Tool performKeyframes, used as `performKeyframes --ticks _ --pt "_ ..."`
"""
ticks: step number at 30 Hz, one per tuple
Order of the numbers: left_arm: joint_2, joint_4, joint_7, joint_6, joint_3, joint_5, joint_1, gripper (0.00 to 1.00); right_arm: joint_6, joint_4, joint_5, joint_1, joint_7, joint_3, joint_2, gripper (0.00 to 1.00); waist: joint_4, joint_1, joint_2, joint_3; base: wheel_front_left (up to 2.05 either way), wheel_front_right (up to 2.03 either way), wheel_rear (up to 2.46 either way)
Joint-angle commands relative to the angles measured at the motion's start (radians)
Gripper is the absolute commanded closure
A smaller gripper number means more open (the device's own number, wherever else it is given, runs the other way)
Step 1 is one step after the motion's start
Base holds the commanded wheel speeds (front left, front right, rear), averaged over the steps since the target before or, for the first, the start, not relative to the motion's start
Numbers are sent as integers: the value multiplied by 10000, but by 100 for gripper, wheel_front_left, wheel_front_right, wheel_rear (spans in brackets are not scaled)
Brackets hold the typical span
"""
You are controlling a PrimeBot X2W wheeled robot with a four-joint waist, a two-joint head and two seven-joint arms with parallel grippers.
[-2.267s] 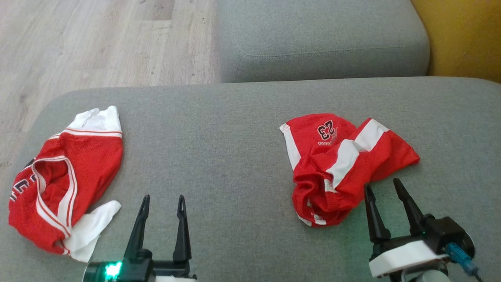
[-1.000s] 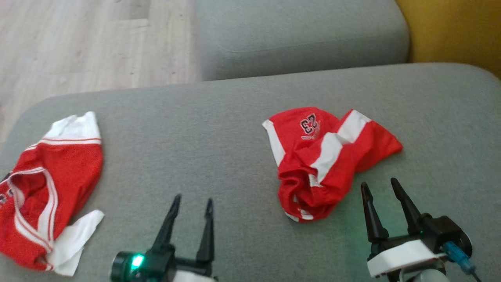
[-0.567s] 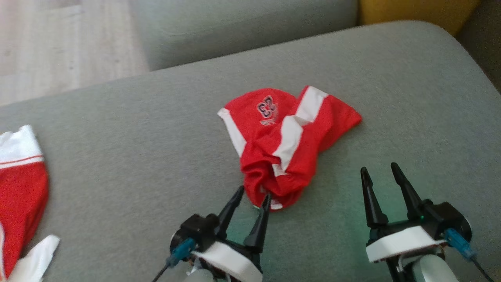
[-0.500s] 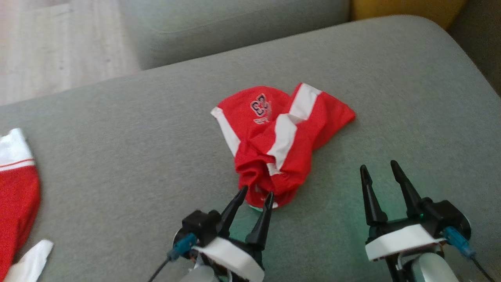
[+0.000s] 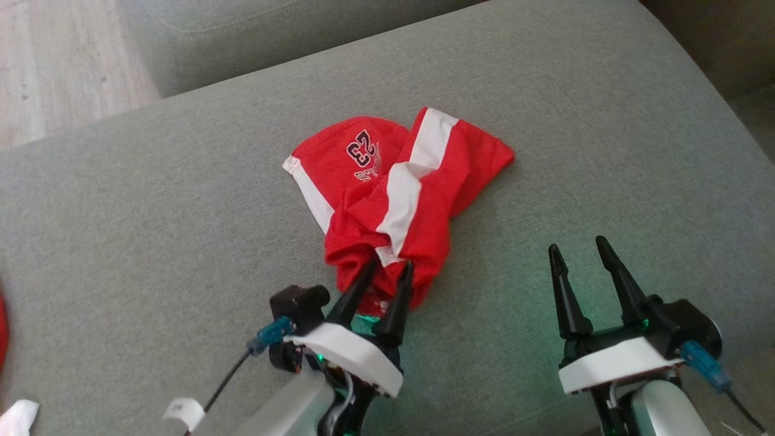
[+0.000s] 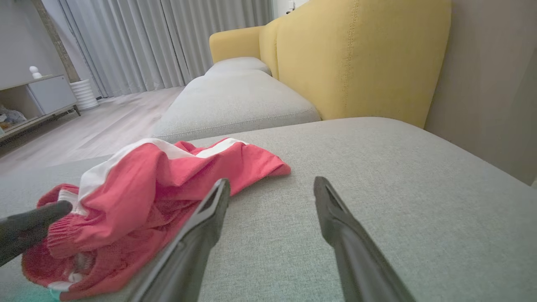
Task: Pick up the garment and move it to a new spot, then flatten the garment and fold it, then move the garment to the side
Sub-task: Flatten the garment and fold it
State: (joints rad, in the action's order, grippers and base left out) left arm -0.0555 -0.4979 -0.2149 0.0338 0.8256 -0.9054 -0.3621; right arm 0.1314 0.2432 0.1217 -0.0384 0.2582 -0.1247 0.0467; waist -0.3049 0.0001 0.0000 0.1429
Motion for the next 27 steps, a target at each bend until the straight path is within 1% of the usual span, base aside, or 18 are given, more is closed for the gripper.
performKeyframes --ticks 1,7,8,9,10,11,13,14,20,24,27 --pt "53 122 -201 -45 -254 -74 -479 0 -7 -311 22 -323 36 -269 35 0 -38 -1 0 20 0 0 0" --pt "53 -204 -383 -46 -236 -254 -754 0 -7 -301 7 -292 36 -280 35 0 -87 -1 0 44 0 0 0" --pt "53 -240 -406 -56 -249 -273 -797 4 -7 -302 8 -290 36 -286 35 0 -94 -1 0 49 0 0 0" --pt "53 -269 -423 -57 -249 -290 -825 31 -7 -303 9 -291 36 -294 35 0 -99 -1 0 55 0 0 0" --pt "53 -284 -436 -56 -257 -315 -843 53 -7 -305 9 -293 36 -301 35 0 -101 -1 0 60 0 0 0" --pt "53 -291 -446 -55 -269 -326 -856 63 -7 -307 11 -296 36 -310 35 0 -102 -1 0 66 0 0 0" --pt "53 -236 -459 -38 -348 -343 -861 93 -7 -319 17 -302 36 -314 35 0 -83 -1 0 95 0 0 0" --pt "53 -146 -462 -33 -450 -291 -859 100 -7 -332 20 -300 36 -301 35 0 -55 -1 0 115 0 0 0" --pt "53 504 -466 130 -894 264 -691 100 -7 -323 34 -323 36 -227 35 0 300 -1 0 146 0 0 0" --pt "41 1181 -467 322 -1091 737 -386 100 -7 -374 46 -329 36 -130 35 0 768 -1 0 77 0 0 0" --pt "-250 1954 -468 418 -1225 901 -11 100 -7 -426 123 -303 36 39 35 0 1254 -1 0 39 0 0 0"
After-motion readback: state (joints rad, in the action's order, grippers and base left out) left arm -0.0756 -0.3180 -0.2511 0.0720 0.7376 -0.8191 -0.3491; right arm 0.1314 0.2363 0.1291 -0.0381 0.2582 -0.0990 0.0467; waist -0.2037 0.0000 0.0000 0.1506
